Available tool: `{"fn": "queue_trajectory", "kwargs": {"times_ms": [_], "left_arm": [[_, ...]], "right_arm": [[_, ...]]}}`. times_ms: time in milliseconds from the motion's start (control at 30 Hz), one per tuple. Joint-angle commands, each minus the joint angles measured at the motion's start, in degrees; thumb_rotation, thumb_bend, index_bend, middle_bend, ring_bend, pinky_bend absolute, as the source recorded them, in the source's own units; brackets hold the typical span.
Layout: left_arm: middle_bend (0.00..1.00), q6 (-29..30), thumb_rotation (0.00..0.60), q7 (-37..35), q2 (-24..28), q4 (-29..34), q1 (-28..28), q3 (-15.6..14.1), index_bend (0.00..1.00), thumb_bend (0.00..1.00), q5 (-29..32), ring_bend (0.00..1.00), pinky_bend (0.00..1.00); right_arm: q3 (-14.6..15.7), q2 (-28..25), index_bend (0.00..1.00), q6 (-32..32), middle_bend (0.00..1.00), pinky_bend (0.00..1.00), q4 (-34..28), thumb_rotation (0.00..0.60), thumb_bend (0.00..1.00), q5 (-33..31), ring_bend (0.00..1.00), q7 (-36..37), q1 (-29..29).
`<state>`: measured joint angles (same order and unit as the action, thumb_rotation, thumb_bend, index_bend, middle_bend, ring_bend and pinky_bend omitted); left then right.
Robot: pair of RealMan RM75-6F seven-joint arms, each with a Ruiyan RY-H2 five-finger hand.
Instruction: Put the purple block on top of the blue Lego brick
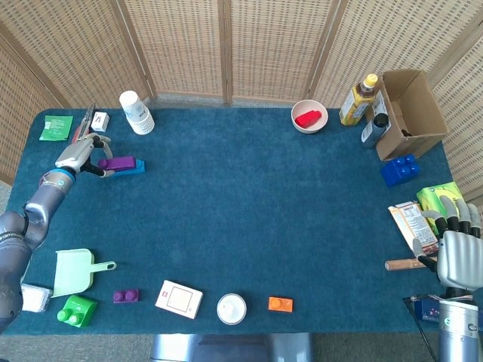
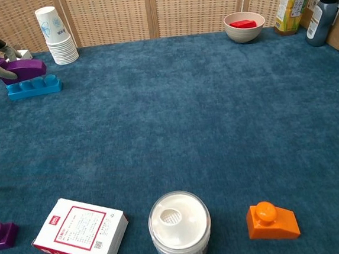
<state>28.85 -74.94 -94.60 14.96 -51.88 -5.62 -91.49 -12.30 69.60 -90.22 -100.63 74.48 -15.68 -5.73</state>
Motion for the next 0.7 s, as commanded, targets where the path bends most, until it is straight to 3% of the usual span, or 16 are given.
{"fn": "queue_trajectory", "kwargs": {"times_ms": [33,700], "left_arm": [[0.2,0.0,0.6,0.1,-0.1,0.1,0.0,0.1,0.76,0.38,0.2,0.0,0.0],[0.19,0.6,0.6,2.8,-1.1,0.3,-0.8,1.5,0.75,0.38,1.7,0.0,0.0]], "right_arm": [[-0.1,-0.1,0.32,0.0,0.14,0.0,0.0,0.6,0.28,0.0,0.0,0.1,0.0],[0.1,-0.3,0.32,-0.2,0.14,0.0,0.5,0.6,0.28,0.3,0.0,1.3,0.3]]}}
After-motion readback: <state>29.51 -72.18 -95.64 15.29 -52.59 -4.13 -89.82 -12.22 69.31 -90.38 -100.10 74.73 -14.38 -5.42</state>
